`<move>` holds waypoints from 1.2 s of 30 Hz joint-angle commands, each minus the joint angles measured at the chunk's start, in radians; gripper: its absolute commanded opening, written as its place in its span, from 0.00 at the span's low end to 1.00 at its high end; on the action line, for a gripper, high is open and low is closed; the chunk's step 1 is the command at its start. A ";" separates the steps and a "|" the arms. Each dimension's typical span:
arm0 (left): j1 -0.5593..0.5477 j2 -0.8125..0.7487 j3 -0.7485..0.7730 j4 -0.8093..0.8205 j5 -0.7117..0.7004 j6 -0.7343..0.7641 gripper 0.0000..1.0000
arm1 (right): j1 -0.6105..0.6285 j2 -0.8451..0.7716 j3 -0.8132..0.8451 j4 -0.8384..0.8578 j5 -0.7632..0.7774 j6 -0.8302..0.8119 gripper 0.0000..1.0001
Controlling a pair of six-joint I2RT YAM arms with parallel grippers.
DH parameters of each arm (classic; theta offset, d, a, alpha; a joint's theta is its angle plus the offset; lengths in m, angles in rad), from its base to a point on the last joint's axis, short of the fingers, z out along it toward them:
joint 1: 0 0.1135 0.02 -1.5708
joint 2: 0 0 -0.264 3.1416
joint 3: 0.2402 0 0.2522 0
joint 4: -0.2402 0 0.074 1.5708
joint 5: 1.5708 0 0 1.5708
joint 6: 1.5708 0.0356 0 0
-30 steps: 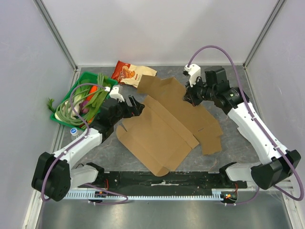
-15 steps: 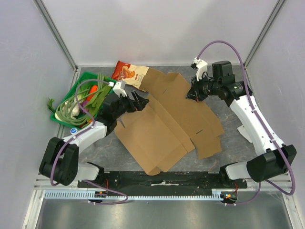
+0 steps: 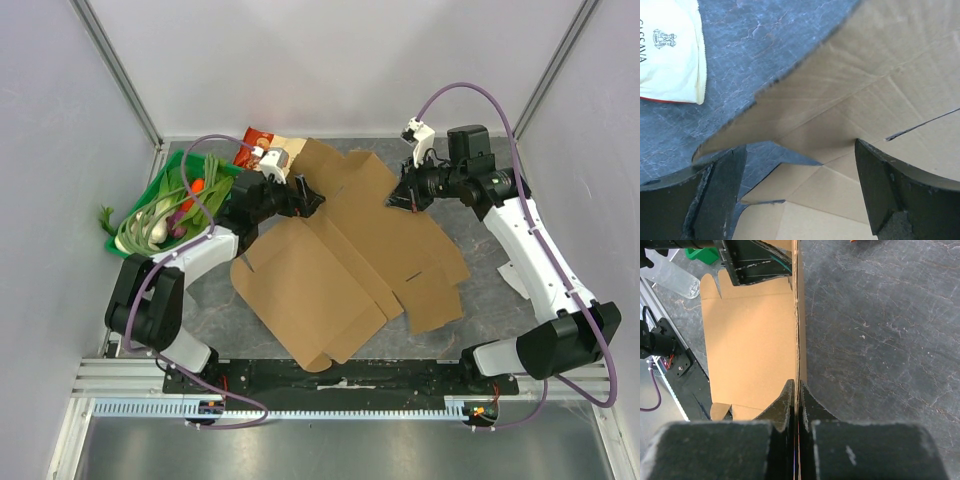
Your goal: Fold the paper box
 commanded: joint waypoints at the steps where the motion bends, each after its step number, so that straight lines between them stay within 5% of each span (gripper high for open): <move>1: -0.002 0.037 0.062 -0.078 0.003 0.162 0.95 | -0.003 -0.027 0.024 0.045 -0.050 0.016 0.00; 4: -0.002 0.035 0.049 -0.057 0.065 0.139 0.91 | -0.004 -0.033 0.011 0.057 -0.051 0.019 0.00; 13: -0.065 -0.077 -0.110 0.072 0.167 -0.034 0.59 | -0.004 -0.019 0.010 0.077 0.005 0.022 0.00; 30: -0.091 -0.003 -0.185 0.092 0.099 -0.209 0.60 | 0.137 0.044 -0.016 0.089 0.244 -0.111 0.00; 36: -0.090 -0.173 -0.291 -0.016 -0.069 -0.192 0.78 | 0.252 0.056 -0.039 0.083 0.427 -0.156 0.00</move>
